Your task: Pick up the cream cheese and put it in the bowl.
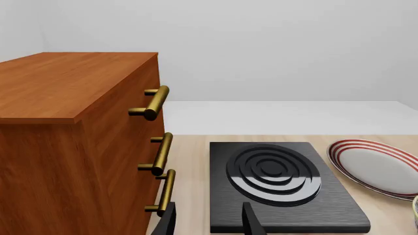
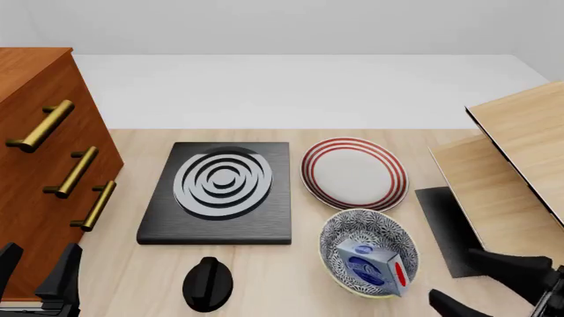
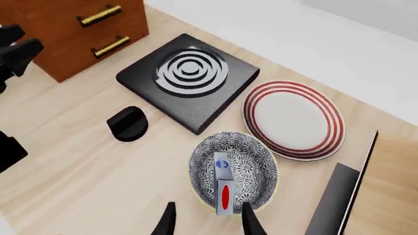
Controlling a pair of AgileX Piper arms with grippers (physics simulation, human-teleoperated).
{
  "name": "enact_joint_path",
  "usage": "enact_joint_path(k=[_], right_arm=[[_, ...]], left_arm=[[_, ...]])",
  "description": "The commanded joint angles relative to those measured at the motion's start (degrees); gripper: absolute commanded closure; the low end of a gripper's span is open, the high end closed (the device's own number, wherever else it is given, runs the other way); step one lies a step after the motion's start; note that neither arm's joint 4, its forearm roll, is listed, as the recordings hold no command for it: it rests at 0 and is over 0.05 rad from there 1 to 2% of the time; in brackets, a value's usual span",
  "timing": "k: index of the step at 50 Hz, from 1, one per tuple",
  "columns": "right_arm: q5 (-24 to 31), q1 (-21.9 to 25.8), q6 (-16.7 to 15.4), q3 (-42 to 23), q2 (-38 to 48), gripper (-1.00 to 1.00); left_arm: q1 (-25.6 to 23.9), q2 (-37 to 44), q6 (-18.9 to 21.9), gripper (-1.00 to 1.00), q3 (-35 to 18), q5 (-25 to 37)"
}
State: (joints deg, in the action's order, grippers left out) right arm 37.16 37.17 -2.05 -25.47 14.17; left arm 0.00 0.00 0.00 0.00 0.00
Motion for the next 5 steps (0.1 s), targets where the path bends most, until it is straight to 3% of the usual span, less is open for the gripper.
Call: enact_joint_path(k=[1, 5], right_arm=[[4.9, 2.1, 0.7, -2.9, -7.3, -1.00], [6.5, 2.7, 1.2, -3.6, -9.9, -1.00]], left_arm=[[0.0, 0.0, 0.0, -1.00, 0.0, 0.0], [0.0, 0.0, 0.0, -1.00, 0.0, 0.0]])
